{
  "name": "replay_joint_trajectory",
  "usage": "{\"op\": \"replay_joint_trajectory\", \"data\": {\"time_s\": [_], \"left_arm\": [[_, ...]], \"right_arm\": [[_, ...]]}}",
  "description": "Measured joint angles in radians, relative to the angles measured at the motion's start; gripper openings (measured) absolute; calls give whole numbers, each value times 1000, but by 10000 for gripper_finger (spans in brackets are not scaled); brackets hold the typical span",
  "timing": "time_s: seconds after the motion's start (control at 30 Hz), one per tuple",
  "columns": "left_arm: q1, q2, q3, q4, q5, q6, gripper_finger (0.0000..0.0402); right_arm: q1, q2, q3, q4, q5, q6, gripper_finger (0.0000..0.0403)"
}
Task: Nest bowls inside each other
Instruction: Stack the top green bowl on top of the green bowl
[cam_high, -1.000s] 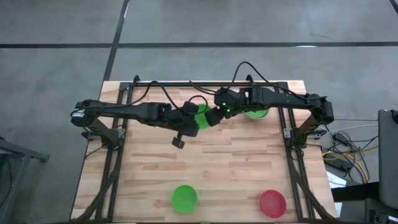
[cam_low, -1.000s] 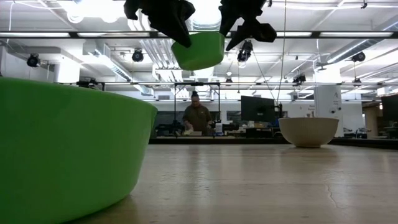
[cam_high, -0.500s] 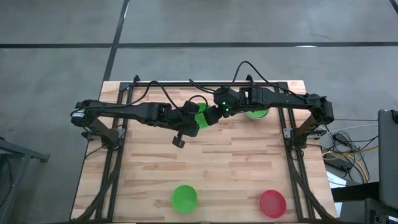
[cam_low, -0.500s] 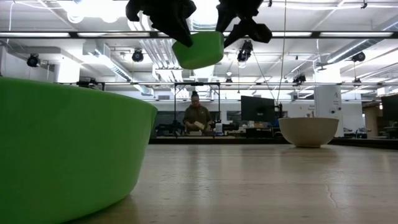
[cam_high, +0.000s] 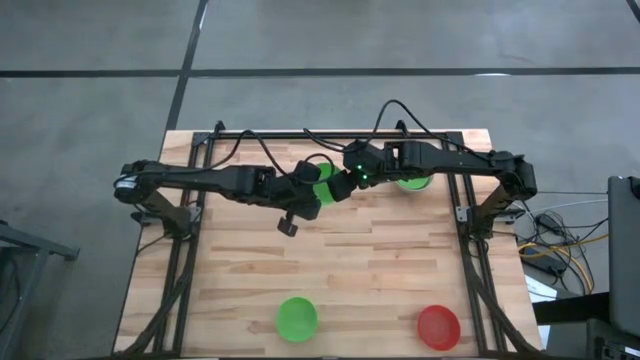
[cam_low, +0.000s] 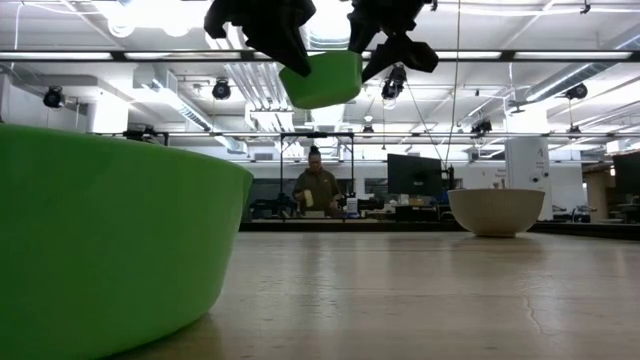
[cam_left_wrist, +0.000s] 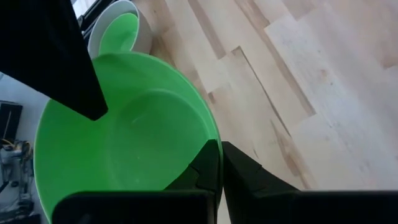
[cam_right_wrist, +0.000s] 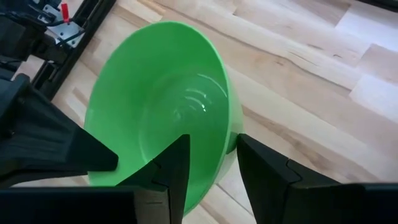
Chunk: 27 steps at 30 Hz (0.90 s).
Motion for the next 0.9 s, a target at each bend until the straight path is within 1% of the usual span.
{"op": "replay_joint_trajectory", "data": {"time_s": [0.3, 0.5, 0.63, 0.77, 0.9], "left_arm": [[0, 0, 0, 0, -7, 9, 12], [0, 0, 0, 0, -8, 9, 12], [0, 0, 0, 1, -14, 9, 12], [0, 0, 0, 1, -14, 9, 12], [0, 0, 0, 2, -13, 9, 12]], "right_arm": [[0, 0, -4, 2, 1, -24, 119], [0, 0, -4, 2, 1, -19, 121], [0, 0, -4, 4, 20, -20, 121], [1, 1, -4, 4, 22, -18, 106], [0, 1, -4, 3, 25, -16, 78]]}}
